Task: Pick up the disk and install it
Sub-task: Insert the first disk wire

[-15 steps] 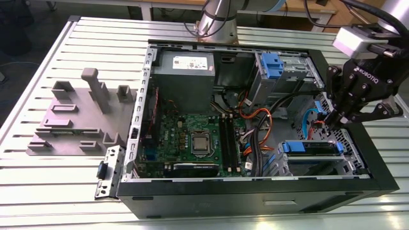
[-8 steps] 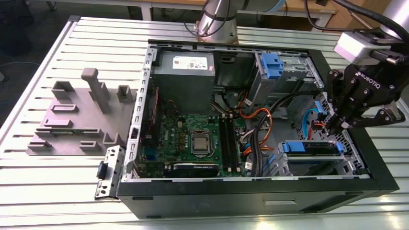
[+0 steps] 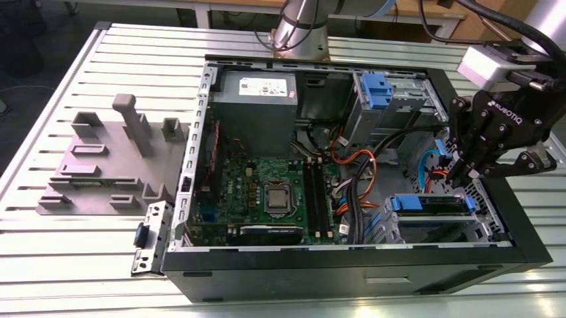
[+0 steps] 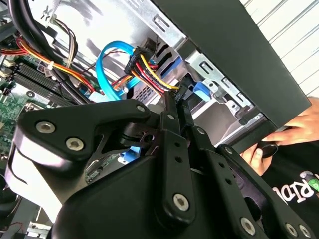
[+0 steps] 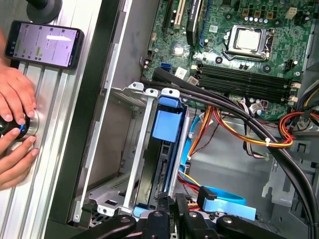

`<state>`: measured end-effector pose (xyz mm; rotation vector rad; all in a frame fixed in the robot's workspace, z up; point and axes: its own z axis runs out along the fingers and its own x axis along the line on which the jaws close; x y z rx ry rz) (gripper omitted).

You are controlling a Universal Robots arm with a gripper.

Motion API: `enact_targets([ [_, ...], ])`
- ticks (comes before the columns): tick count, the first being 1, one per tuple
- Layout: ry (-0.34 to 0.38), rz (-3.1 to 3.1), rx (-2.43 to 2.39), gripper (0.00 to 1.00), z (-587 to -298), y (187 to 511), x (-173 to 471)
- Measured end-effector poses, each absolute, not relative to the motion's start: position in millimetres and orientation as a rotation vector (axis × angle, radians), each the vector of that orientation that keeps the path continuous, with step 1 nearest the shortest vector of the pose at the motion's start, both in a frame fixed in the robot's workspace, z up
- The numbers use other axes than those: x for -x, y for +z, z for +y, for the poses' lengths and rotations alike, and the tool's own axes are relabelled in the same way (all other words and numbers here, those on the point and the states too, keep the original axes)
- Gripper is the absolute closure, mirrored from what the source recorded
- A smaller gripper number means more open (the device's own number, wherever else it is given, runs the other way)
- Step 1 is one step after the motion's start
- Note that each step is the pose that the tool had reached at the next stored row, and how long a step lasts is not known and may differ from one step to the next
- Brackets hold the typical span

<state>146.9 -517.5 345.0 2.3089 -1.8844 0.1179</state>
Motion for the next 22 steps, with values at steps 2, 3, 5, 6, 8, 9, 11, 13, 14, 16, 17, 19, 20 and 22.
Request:
enact_targets([
  [2, 0.118, -1.884, -2.309, 0.83, -517.5, 344.9, -146.8],
  [3, 0.118, -1.884, -2.309, 0.83, -517.5, 344.9, -146.6],
  [5, 0.118, -1.884, -2.309, 0.83, -517.5, 344.9, -146.6],
  [6, 0.118, -1.884, -2.309, 0.83, -517.5, 344.9, -146.5],
  [8, 0.118, -1.884, -2.309, 0.83, -517.5, 344.9, -146.4],
  [9, 0.118, -1.884, -2.309, 0.83, -517.5, 344.9, -146.4],
  [11, 0.118, -1.884, -2.309, 0.83, -517.5, 344.9, -146.3],
  [13, 0.118, -1.884, -2.309, 0.83, -517.5, 344.9, -146.2],
  [14, 0.117, -1.885, -2.31, 0.83, -517.5, 345.0, -146.2],
  [16, 0.11, -1.89, -2.316, 0.83, -518.3, 345.0, -146.1],
  [17, 0.105, -1.894, -2.321, 0.83, -518.8, 344.9, -146.1],
  [19, 0.093, -1.903, -2.333, 0.83, -520.6, 344.9, -146.0],
  [20, 0.087, -1.908, -2.338, 0.83, -521.7, 344.9, -145.9],
  [22, 0.085, -1.911, -2.342, 0.83, -524.9, 344.9, -145.6],
])
